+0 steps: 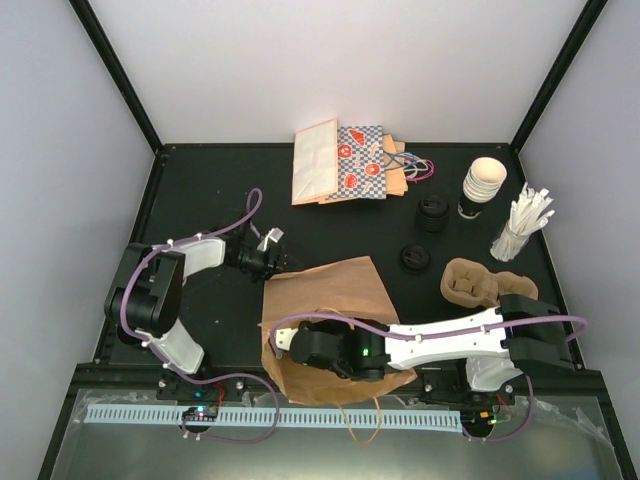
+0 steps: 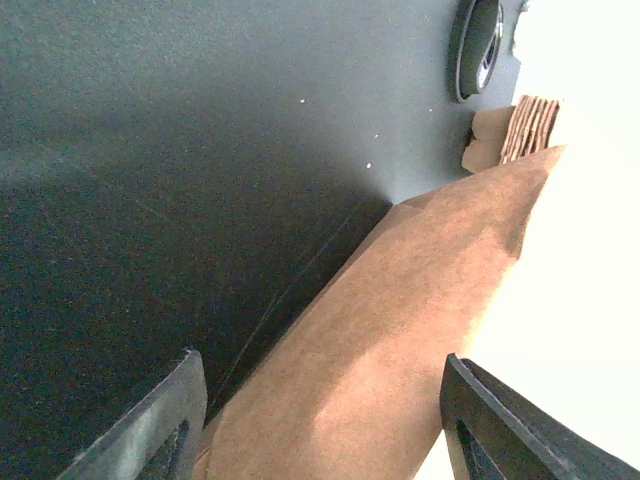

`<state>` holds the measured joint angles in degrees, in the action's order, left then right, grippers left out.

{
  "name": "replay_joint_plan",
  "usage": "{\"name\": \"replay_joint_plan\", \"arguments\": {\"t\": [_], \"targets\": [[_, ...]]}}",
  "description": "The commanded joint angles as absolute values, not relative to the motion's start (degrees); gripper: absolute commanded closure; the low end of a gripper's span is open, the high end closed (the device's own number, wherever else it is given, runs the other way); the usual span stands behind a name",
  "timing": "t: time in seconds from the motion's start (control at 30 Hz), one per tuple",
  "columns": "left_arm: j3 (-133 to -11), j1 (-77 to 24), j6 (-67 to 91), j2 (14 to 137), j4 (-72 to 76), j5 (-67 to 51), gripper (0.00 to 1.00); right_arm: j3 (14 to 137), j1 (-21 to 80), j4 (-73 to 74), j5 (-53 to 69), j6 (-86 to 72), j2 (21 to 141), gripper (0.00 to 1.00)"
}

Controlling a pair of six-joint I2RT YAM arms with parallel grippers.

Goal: Pack the takeout coffee

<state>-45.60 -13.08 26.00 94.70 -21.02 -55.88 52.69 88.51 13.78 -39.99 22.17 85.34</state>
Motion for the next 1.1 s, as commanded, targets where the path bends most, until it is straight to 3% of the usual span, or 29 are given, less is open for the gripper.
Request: {"name": "replay_joint_plan", "arguments": {"t": [0.0,1.07], "targets": [[-45.0,-13.5,24.1,96.6,-23.3,-61.5,0.35,55.1,85.9,9.0,-42.5,25.5,86.4,0.55],[-44.6,-13.6,20.2,100.8,-29.2,-66.7,0.42,53.0,83.0,2.3,-44.4,31.5,90.3,0.54]]}}
